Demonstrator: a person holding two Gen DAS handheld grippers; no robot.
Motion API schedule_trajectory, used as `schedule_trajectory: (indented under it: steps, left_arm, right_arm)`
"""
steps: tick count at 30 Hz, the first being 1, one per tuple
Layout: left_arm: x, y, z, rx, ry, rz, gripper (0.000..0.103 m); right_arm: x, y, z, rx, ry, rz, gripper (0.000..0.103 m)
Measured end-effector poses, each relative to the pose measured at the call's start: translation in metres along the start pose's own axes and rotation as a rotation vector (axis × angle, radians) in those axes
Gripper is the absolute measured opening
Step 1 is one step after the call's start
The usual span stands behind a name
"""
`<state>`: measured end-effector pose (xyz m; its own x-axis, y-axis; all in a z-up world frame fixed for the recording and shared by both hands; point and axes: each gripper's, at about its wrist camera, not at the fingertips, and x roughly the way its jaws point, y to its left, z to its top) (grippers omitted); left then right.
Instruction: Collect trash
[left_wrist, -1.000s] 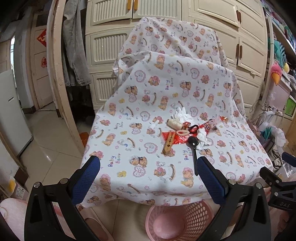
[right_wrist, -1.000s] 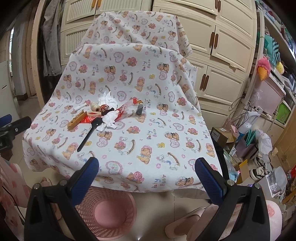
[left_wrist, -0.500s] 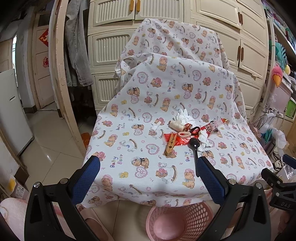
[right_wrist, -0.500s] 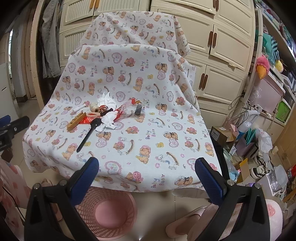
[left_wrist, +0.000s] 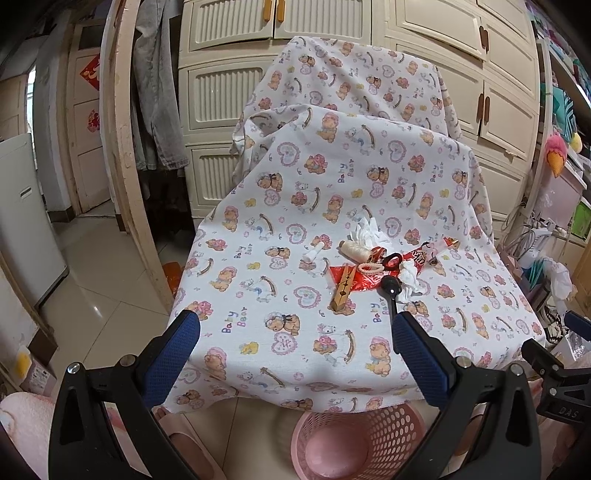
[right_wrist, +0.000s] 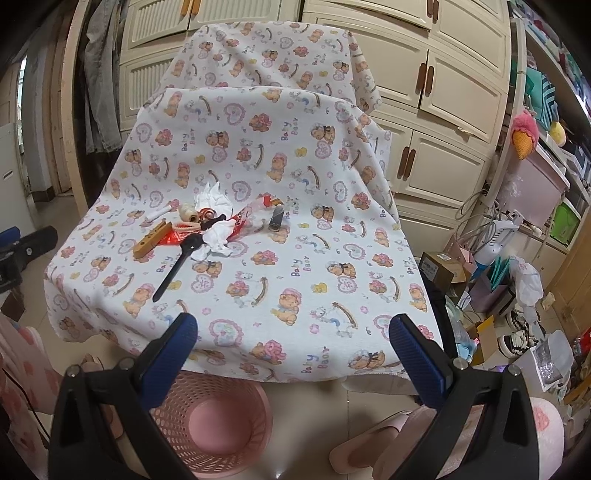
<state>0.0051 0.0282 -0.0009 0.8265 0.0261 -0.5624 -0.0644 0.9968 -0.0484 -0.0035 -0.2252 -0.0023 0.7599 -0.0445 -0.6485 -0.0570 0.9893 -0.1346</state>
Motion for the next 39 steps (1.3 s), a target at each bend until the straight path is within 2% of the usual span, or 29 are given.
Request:
schedule_trajectory:
  steps: [27, 39]
  left_arm:
    - [0.001, -0.003, 0.000, -0.001, 0.003, -0.005, 0.102]
    - [0.004, -0.004, -0.002, 0.002, 0.011, -0.015, 0.102]
  right_arm:
    - [0.002, 0.002, 0.001, -0.001, 0.014, 0.010, 0.103]
    - [0.011, 0.006, -0.001, -0.005, 0.050, 0.024, 0.103]
